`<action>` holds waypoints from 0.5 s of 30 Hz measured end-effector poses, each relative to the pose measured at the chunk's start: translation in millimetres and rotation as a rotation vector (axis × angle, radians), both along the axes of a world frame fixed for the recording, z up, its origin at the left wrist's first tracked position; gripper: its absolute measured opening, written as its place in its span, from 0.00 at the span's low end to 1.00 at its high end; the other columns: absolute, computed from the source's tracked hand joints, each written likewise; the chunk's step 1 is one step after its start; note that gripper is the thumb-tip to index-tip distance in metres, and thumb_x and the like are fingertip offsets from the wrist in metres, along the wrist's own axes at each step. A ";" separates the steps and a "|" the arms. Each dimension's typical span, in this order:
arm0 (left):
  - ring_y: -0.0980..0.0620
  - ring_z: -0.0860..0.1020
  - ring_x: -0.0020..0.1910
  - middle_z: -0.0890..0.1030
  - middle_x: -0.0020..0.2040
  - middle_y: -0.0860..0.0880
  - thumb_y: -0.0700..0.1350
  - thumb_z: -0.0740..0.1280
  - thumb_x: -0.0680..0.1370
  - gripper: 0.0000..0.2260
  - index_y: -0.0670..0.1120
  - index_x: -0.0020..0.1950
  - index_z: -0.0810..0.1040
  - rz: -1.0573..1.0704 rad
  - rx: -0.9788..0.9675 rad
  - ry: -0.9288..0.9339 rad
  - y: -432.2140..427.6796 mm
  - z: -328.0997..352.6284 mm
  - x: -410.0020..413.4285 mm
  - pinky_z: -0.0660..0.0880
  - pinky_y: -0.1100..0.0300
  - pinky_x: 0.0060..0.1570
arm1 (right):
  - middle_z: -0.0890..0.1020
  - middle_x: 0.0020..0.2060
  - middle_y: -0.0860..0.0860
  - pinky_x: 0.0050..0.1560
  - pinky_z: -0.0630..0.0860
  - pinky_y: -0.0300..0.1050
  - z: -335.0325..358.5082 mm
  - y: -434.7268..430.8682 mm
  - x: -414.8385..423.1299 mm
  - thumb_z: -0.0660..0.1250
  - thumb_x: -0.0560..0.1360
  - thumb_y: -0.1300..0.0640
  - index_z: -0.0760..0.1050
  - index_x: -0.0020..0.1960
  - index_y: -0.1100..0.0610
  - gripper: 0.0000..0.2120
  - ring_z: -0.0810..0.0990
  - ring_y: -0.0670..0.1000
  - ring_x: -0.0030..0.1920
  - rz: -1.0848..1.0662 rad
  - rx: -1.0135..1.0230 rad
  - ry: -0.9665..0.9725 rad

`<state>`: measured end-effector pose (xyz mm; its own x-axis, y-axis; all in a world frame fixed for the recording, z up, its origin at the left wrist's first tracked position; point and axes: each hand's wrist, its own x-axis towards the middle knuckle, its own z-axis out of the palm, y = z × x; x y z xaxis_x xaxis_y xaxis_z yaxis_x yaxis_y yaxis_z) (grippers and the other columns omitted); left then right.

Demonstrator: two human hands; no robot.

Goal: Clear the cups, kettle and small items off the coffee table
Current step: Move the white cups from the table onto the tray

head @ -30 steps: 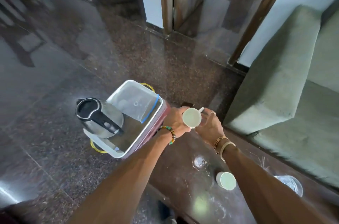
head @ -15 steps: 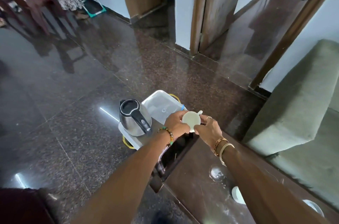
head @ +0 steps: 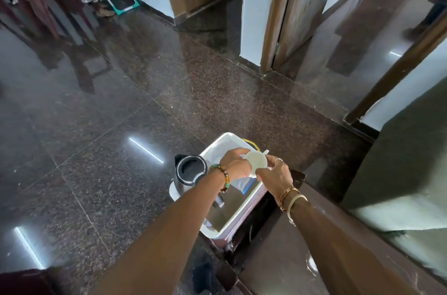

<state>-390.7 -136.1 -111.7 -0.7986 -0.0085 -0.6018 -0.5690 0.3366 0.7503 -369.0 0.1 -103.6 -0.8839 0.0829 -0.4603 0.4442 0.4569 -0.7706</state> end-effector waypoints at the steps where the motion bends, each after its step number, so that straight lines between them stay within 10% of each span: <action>1: 0.48 0.79 0.53 0.82 0.53 0.46 0.34 0.66 0.63 0.28 0.51 0.62 0.78 -0.014 0.009 0.010 -9.6 1.8 -14.9 0.76 0.60 0.43 | 0.82 0.50 0.49 0.53 0.76 0.48 0.8 -9.9 -13.0 0.71 0.64 0.59 0.79 0.56 0.51 0.20 0.80 0.53 0.50 -0.009 -0.002 0.011; 7: 0.48 0.79 0.47 0.82 0.45 0.46 0.33 0.66 0.66 0.24 0.45 0.60 0.80 -0.151 -0.028 0.088 -65.6 8.6 -94.0 0.77 0.55 0.48 | 0.81 0.45 0.47 0.43 0.71 0.40 -6.2 -59.9 -91.8 0.71 0.60 0.57 0.78 0.52 0.50 0.20 0.80 0.52 0.46 -0.030 0.005 0.060; 15: 0.60 0.73 0.33 0.79 0.55 0.37 0.28 0.62 0.72 0.19 0.35 0.62 0.77 -0.354 -0.114 -0.041 -119.7 -54.1 -131.1 0.64 0.75 0.31 | 0.79 0.41 0.41 0.33 0.69 0.23 -96.4 -105.4 -131.1 0.73 0.67 0.66 0.76 0.52 0.49 0.19 0.75 0.36 0.40 -0.004 -0.007 0.024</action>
